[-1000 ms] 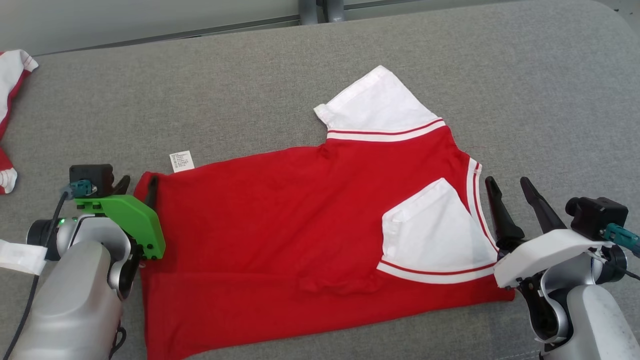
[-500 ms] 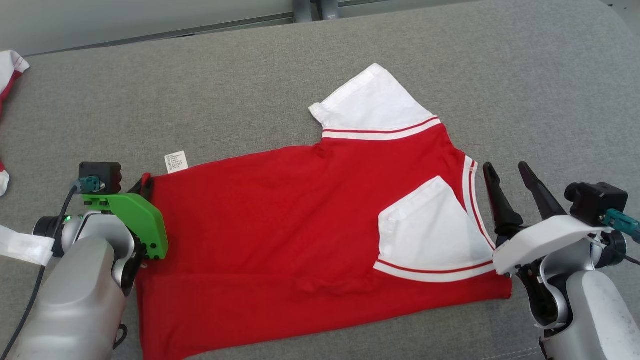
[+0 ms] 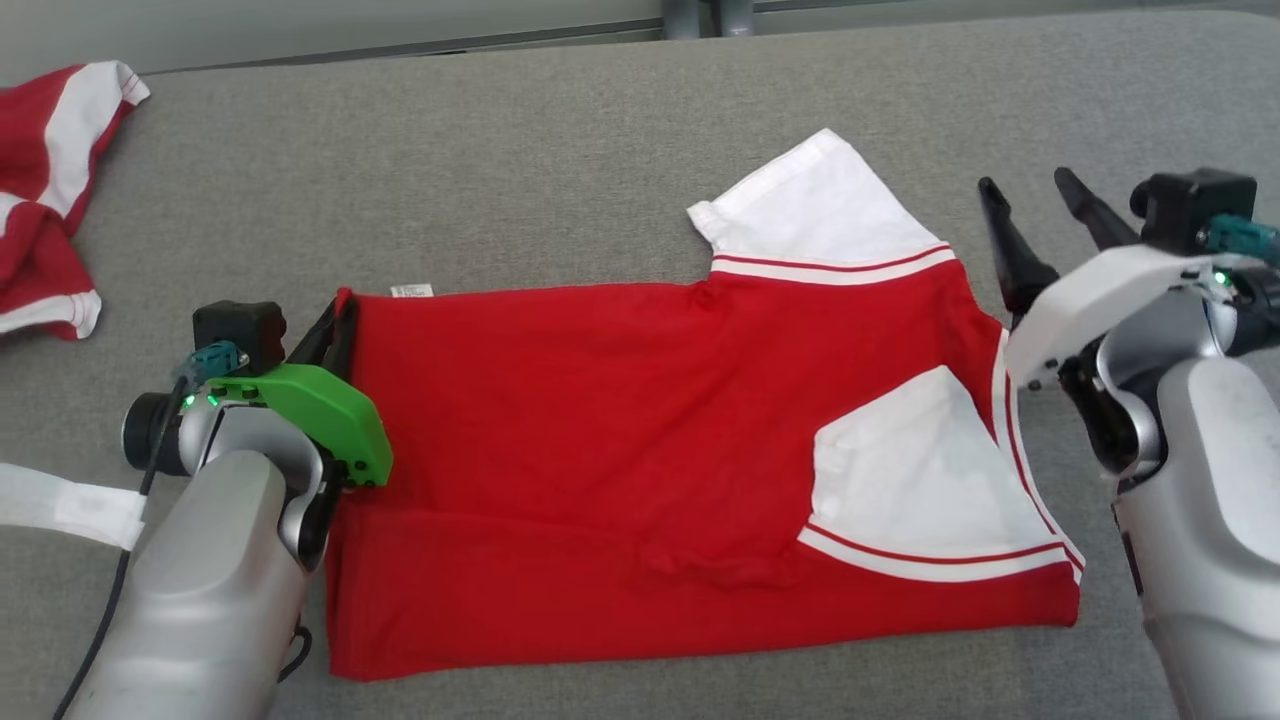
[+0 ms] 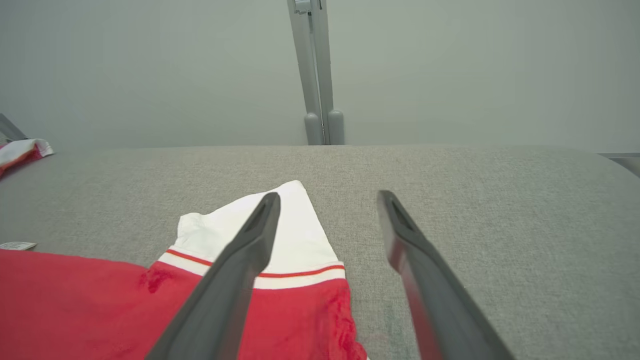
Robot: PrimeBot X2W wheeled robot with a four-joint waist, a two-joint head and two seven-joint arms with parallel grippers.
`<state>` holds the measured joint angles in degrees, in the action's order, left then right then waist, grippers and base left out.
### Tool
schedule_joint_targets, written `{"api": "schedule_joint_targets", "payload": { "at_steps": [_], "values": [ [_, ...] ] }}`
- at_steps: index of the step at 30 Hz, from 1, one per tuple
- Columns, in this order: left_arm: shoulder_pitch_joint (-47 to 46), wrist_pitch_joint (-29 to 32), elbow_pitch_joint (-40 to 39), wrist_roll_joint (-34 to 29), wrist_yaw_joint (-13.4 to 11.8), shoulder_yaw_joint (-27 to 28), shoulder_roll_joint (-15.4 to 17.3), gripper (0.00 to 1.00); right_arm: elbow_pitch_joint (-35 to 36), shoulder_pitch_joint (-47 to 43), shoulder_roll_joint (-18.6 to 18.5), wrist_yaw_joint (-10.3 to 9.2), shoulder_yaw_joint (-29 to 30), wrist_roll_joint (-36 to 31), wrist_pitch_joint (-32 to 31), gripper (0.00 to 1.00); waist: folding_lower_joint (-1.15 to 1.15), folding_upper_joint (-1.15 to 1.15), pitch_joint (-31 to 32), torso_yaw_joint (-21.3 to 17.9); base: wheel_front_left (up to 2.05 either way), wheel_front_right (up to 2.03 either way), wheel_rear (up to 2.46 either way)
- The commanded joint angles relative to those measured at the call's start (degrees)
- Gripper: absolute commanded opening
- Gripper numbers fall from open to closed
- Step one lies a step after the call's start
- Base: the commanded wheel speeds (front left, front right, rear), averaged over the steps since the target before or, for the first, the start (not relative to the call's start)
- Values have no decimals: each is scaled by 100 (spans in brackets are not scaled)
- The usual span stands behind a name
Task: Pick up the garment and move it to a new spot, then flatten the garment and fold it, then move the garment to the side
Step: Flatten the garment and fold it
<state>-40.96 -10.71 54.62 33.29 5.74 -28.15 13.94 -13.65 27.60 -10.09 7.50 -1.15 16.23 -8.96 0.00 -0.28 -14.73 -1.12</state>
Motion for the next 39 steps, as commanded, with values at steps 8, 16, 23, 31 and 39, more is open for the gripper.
{"api": "schedule_joint_targets", "payload": {
  "at_steps": [8, 16, 23, 31, 39],
  "values": [
    [-42, -242, -433, -56, -172, -110, -338, 0, -1697, 1571, -237, -1, -17, -170, -464, 100, 0, 28, -508, 871, 0, 0, 0],
    [-325, -305, -446, -99, -152, -260, -681, 0, -3156, 2584, -328, -1, 78, -527, -541, 100, 0, 28, -863, 1287, 0, 0, 0],
    [-474, -364, -285, -84, -96, -360, -863, 0, -4105, 3078, -319, -1, 194, -826, -384, 100, 0, 28, -954, 1424, 0, 0, 0],
    [-582, -405, -108, -38, -32, -434, -954, 0, -4846, 3373, -372, -2, 360, -1127, -160, 100, 0, 28, -978, 1462, 0, 0, 0],
    [-682, -430, 50, -14, 22, -467, -966, 0, -5382, 3528, -303, -2, 327, -1329, -94, 38, 0, 28, -1011, 1444, 0, 0, 0]
  ]
}}
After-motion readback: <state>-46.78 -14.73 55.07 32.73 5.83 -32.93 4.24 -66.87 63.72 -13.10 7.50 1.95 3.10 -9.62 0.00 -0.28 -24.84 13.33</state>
